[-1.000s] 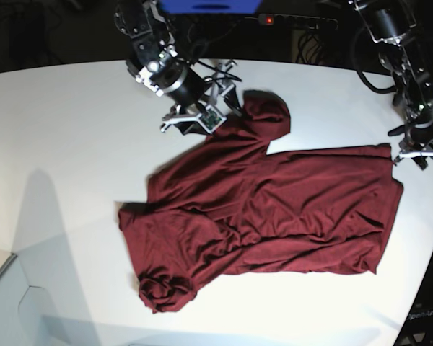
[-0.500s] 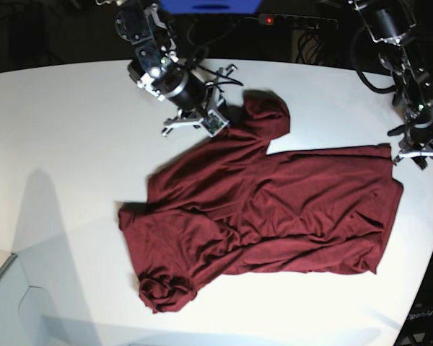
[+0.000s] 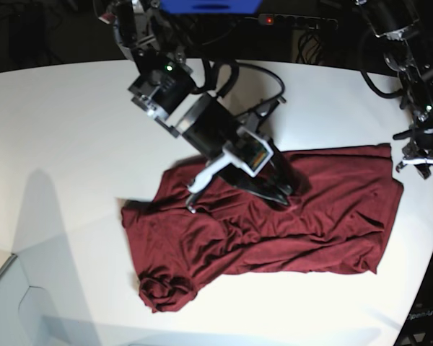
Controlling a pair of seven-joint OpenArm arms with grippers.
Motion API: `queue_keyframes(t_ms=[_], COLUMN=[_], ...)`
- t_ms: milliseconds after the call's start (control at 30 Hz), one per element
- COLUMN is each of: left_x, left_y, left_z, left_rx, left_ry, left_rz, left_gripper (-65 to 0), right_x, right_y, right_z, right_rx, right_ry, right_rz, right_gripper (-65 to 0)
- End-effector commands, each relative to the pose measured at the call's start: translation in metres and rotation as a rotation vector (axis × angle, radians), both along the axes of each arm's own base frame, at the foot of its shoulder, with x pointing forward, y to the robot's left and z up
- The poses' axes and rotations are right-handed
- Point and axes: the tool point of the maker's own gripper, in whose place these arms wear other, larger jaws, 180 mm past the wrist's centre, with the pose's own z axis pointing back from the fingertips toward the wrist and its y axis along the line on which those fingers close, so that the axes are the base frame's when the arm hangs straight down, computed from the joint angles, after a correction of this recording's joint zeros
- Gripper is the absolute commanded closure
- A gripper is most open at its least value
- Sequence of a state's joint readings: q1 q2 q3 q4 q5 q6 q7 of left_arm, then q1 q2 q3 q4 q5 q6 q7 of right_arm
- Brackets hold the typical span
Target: Layout the t-shirt on the table in an organized manner, then fold the t-shirt properly
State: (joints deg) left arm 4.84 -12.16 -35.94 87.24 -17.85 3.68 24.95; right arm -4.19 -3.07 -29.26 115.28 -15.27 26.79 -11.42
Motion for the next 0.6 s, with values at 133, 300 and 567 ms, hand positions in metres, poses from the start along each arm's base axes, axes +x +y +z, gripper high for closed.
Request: queue_keyframes(t_ms=[133,300,567], left_x=[-0.002,-0.015,-0.049], left_y=[0.02,0.037,0.072], left_z=[0.048,0.057,0.076], left_rx=[0.051,0.058,0.109], left_ry=[-0.076,-0.087,-0.101], left_rz=[0.041,0.093,0.194], left_gripper=[-21.8,-21.8,-21.8], right_x=[0.025,-0.004,-0.069], right_y=[-0.013,0.019,0.085], right_z=[0.063,0.1,0.09], right_rx=[0.153,0.25,0.256], right_ry=[-0.147,-0.279,-0.232], right_rz=[-0.068,0.086,0.342], right_gripper=[0.0,0.0,0.0])
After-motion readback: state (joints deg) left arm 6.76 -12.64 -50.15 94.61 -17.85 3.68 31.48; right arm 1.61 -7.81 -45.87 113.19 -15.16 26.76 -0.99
